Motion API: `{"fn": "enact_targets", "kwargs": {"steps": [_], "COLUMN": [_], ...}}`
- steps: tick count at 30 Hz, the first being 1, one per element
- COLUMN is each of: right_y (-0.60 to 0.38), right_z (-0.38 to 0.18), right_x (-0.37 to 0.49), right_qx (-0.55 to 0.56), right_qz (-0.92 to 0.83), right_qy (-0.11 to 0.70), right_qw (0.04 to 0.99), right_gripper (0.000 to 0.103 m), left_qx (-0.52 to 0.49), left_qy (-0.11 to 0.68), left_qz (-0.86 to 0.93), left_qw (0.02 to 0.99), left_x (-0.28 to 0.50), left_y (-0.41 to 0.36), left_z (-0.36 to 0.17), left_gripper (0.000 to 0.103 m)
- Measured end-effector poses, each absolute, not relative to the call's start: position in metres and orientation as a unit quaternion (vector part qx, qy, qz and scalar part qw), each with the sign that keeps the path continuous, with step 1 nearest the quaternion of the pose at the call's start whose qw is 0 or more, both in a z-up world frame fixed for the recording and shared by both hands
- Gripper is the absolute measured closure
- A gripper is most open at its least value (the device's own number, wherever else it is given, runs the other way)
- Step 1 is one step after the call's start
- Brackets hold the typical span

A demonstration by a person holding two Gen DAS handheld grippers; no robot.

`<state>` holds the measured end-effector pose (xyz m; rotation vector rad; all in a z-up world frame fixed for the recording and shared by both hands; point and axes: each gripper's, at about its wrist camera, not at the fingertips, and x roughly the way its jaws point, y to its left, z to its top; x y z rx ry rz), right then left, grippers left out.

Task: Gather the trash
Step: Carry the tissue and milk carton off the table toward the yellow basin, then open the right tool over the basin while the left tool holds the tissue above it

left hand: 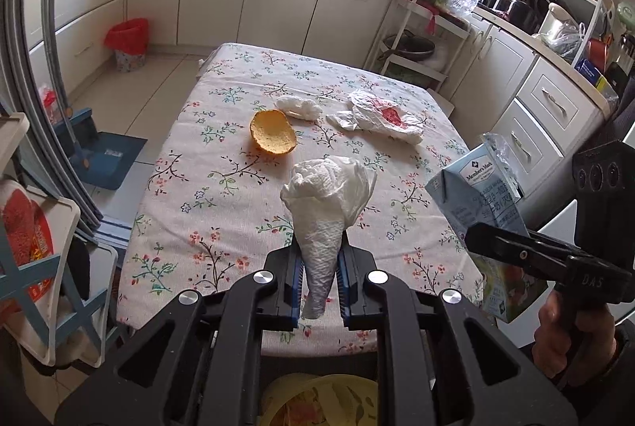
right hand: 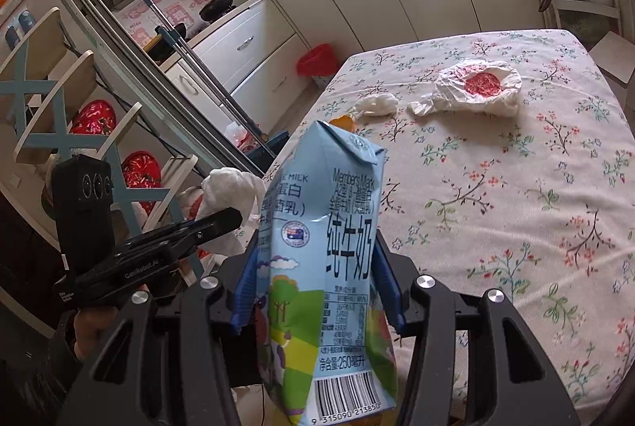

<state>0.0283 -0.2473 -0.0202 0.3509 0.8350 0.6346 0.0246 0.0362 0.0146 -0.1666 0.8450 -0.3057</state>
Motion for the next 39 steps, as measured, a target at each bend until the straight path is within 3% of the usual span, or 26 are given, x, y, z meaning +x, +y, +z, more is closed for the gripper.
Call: {"fn": "enact_targets", "kwargs": {"steps": [17,39], "right_y": [-0.228,-0.153], "right_z": [-0.032,-0.112], "right_x": [-0.034,-0.112], "right_qx": [0.148,-0.036], "right_qz": [0.314,0.334], "right_qy": [0.391,0.529], "right_qw": [0.852,0.779], "right_gripper": [0.052,0.05], "left_qx": [-0.05,-0.053], "left_qy": [0.389,0.396], "left_qz": [-0.145,-0.143], "left_qw": [0.908,0.905], "left_x": [-0.021,-0.067], "left_y": [0.036,0.052], "left_z": [0.018,0.009], "left_gripper": [0.09,0.089]}}
